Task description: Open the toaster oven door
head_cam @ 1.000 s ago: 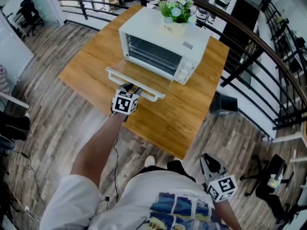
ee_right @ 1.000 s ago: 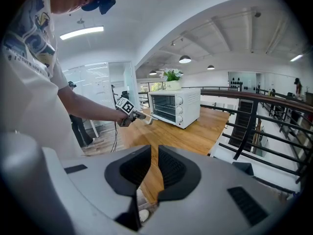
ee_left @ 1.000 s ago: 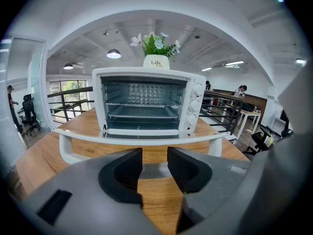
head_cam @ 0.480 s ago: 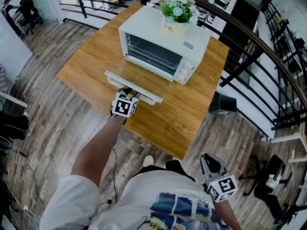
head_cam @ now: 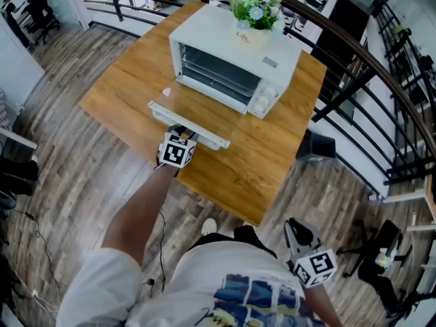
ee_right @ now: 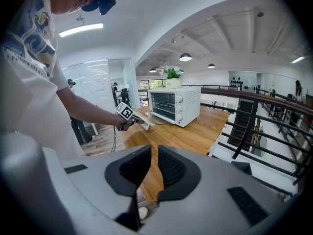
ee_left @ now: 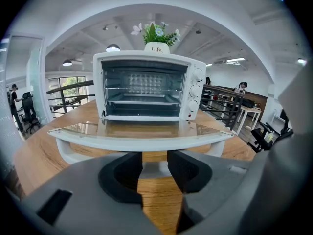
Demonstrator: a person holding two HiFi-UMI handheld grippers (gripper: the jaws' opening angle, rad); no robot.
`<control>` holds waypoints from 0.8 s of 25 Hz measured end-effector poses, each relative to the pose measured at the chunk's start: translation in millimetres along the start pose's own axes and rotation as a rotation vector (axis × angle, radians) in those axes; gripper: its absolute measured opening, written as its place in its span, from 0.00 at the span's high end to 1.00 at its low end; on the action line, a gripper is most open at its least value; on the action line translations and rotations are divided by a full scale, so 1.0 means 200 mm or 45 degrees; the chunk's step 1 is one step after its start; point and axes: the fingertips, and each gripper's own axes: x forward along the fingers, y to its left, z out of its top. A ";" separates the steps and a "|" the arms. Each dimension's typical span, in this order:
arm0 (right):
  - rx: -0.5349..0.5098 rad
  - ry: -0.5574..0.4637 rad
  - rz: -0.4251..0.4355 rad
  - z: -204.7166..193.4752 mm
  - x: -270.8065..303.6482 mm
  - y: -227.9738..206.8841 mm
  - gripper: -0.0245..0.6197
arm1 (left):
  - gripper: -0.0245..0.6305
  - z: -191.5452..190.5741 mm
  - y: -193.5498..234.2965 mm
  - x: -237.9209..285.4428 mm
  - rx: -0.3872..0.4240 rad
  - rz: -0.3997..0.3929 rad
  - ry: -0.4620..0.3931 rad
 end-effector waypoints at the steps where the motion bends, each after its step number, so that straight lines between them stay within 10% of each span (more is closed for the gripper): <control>1: 0.000 0.006 -0.001 0.00 0.00 0.00 0.89 | 0.73 -0.01 0.00 0.01 0.000 -0.001 0.001; 20: -0.001 0.065 0.001 -0.01 0.03 -0.01 0.90 | 0.73 -0.12 0.01 0.07 0.000 0.011 -0.092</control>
